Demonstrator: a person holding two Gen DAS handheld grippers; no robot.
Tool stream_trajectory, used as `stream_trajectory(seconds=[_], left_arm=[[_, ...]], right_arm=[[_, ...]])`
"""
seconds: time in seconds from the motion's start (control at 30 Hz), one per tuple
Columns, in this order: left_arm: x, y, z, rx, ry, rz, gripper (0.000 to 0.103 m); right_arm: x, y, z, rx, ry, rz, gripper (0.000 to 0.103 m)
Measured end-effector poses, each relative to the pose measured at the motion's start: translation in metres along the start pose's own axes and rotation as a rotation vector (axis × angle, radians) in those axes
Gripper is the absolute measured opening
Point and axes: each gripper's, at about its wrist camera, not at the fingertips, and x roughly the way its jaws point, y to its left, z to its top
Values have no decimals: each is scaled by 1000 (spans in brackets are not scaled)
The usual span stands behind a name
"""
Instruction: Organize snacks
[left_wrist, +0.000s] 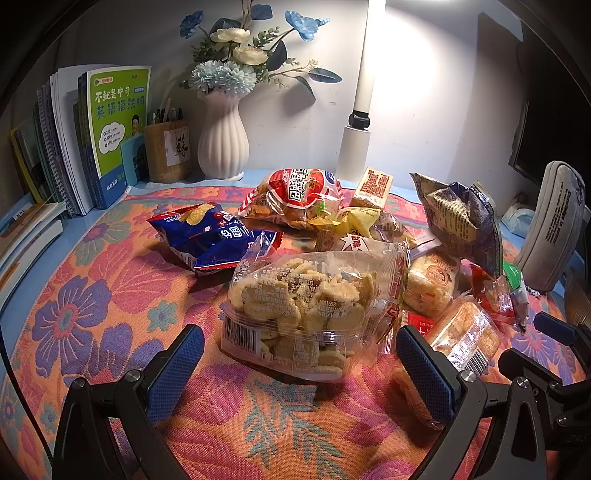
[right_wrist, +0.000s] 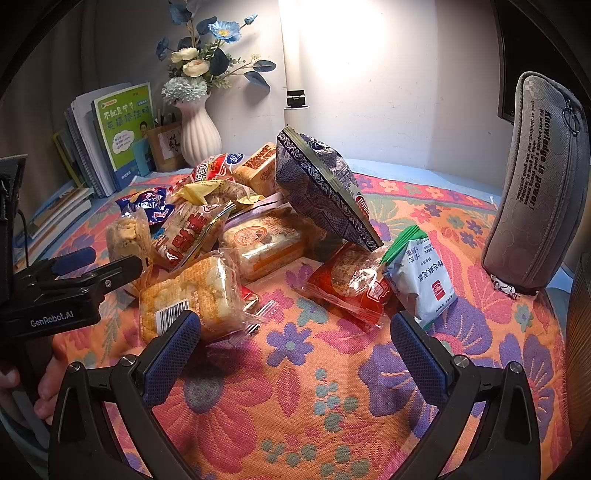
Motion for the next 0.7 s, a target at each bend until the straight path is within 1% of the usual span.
stream_trajectory(seconds=[0.3, 0.4, 0.53, 0.63, 0.7], left_arm=[[0, 0, 0, -2, -3, 1, 103], [-7, 3, -2, -22, -31, -7, 103], [-21, 22, -4, -72, -42, -76, 103], [-33, 42, -6, -104, -46, -79, 103], [-38, 54, -6, -115, -34, -75, 103]], right_arm=[[1, 1, 1, -4, 5, -5, 103], [1, 0, 1, 1, 2, -3, 103], [-1, -4, 1, 16, -10, 7, 103], [-4, -5, 1, 23, -18, 16, 103], [-5, -4, 1, 22, -20, 13, 103]])
